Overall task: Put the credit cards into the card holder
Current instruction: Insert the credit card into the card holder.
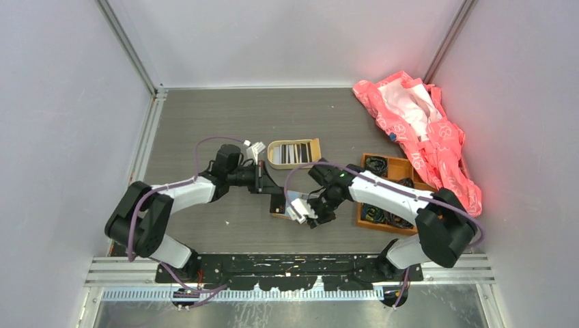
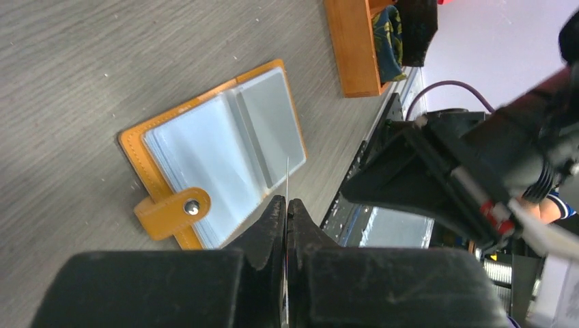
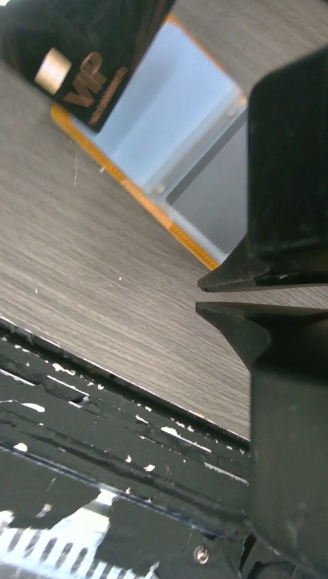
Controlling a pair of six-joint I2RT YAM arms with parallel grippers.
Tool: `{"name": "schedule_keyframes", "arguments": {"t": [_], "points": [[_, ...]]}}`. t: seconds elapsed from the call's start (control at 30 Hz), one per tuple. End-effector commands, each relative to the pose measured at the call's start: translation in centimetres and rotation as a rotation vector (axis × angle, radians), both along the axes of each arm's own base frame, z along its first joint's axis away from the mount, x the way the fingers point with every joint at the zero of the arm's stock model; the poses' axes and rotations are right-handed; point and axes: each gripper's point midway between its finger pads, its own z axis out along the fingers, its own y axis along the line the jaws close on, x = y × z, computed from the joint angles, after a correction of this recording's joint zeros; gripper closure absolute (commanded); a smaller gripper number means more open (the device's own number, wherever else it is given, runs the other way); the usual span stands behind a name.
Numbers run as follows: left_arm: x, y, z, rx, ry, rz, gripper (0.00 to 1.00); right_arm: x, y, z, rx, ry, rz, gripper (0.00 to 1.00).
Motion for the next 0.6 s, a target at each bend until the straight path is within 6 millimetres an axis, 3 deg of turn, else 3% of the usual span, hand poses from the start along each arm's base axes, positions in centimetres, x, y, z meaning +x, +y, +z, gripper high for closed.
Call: {"name": "schedule_keyframes", "arguments": {"t": [0.0, 0.13, 0.27, 0.57], "points": [[2.1, -1.9, 1.9, -0.092, -0.107, -0.035, 1.0, 0.4, 0.7, -2.4, -0.089, -0.13, 0.105, 0.85], [2.6, -3.2, 1.1, -0.114, -0.103, -0.053, 1.0, -0.2, 0.5, -4.3, -0.177, -0.164, 0.173, 0.86], [2.9, -4.4, 0.0, -0.122, -0.098, -0.076, 1.0, 0.5, -0.2, -5.3, -0.237, -0.212, 0.185, 0.87], [4.3, -5.3, -1.2, -0.172, -0.122, -0.053, 1.0, 2.9, -1.5, -5.5, -0.322, -0.306, 0.134, 0.87]]}}
